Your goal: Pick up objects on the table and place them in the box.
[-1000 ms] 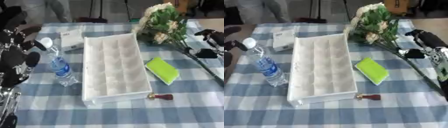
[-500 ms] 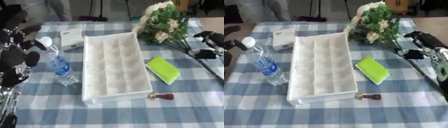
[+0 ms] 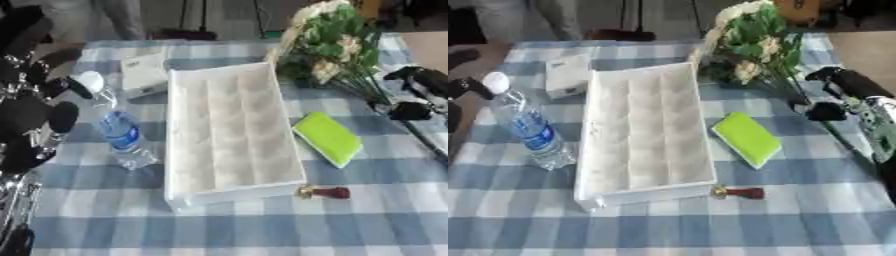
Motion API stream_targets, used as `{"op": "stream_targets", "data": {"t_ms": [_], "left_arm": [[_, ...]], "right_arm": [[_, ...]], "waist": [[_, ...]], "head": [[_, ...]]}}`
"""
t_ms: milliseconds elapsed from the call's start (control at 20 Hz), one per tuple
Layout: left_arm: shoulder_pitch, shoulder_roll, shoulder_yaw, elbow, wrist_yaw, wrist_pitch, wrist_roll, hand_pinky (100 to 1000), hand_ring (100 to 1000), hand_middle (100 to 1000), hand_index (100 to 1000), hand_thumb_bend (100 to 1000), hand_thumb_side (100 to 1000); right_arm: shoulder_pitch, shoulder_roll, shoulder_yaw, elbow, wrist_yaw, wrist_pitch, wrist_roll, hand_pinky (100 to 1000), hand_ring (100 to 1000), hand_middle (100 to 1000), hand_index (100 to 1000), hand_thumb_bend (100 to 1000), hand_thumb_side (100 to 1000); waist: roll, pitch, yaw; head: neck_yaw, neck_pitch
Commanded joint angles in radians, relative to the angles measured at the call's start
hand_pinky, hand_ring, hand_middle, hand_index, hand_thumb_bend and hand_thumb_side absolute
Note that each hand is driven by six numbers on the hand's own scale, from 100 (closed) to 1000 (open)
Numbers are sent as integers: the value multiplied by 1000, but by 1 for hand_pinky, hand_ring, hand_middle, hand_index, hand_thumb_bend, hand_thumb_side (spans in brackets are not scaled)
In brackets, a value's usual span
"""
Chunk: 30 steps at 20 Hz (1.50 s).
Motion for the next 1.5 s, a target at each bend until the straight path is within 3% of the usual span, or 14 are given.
{"op": "stream_targets", "data": {"t_ms": [50,800,1000,1050,1200,1250,1300,1350,1500], "left_arm": [[-11,12,-1,-21,5,-7,-4,478,816,962,941,615,370],[-25,6,-4,-21,8,-20,-9,476,816,964,941,610,376],[-26,3,-6,-21,9,-21,-11,476,817,964,941,608,379],[-27,3,-6,-21,9,-20,-12,475,817,965,941,606,381],[-27,2,-7,-21,9,-20,-13,475,817,965,942,606,381],[-28,2,-7,-21,10,-19,-13,475,817,965,942,603,383],[-28,2,-8,-21,10,-19,-13,475,817,965,942,603,383],[-28,2,-8,-21,11,-18,-13,475,817,965,942,600,385],[-28,1,-8,-21,12,-17,-13,475,817,966,942,598,389]], "right_arm": [[-24,-39,-5,-1,6,0,10,540,694,804,870,406,676],[-30,-50,-8,15,10,7,28,485,644,761,834,364,639],[-31,-51,-11,20,5,15,28,415,599,733,815,329,538],[-30,-51,-11,21,4,18,27,355,556,706,796,315,463],[-30,-51,-11,23,2,23,25,341,545,699,790,311,441],[-29,-50,-11,25,2,27,24,255,474,634,744,268,280],[-28,-50,-11,27,1,29,23,238,460,615,733,257,239],[-27,-49,-11,28,0,32,21,163,395,527,660,200,125],[-26,-49,-11,29,-7,37,13,148,381,512,640,187,118]], "waist": [[1,-9,4],[21,15,24],[24,18,25],[25,18,25],[25,19,24],[25,19,23],[25,19,23],[25,18,23],[24,17,22]], "head": [[-3,4],[-9,4],[-11,4],[-12,4],[-13,4],[-13,4],[-13,4],[-12,4],[-11,4]]}}
